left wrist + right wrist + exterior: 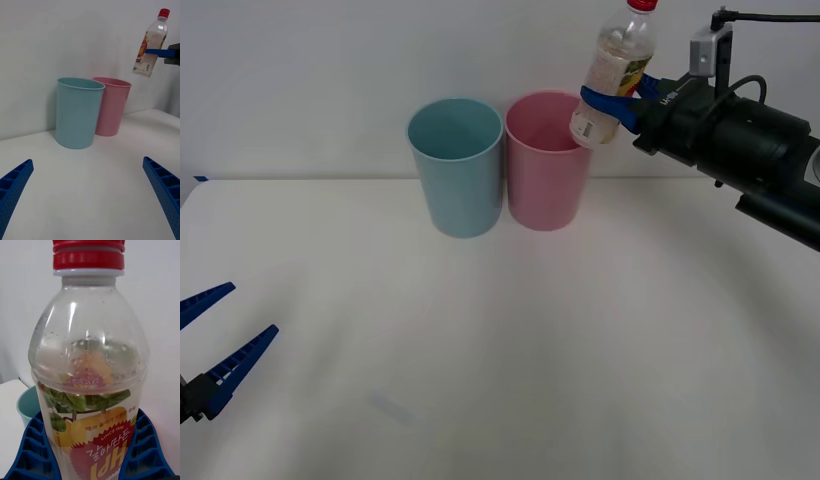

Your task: Grasp the object on the table and drop it into the matching bin: aluminum can to the light blue bin, PET bottle to the pink bin.

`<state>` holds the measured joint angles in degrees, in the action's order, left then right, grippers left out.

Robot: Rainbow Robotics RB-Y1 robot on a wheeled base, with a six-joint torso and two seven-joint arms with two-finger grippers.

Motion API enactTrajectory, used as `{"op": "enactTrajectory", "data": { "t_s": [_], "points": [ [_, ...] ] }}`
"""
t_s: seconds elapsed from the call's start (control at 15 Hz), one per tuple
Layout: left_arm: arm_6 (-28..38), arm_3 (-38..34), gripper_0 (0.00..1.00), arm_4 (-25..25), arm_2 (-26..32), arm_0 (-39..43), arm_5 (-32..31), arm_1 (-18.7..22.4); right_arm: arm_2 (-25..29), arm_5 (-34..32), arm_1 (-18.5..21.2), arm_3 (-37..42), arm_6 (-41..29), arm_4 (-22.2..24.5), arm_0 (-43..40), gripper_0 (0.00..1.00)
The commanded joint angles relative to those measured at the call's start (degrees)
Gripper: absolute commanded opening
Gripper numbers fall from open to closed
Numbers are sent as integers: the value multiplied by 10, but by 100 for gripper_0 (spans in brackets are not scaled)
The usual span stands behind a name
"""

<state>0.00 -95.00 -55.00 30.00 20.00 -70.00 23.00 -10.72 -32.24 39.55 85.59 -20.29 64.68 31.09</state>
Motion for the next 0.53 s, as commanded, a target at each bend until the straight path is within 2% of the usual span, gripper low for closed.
{"op": "enactTrajectory", "data": {
  "t_s": [0.07, 0.53],
  "points": [
    [0, 0, 100, 0, 0, 0, 0, 0, -8, -20, -25, -62, 0, 16, 53, 0],
    [0, 0, 100, 0, 0, 0, 0, 0, -49, -20, -60, -216, 10, 19, 170, 0]
  ]
}}
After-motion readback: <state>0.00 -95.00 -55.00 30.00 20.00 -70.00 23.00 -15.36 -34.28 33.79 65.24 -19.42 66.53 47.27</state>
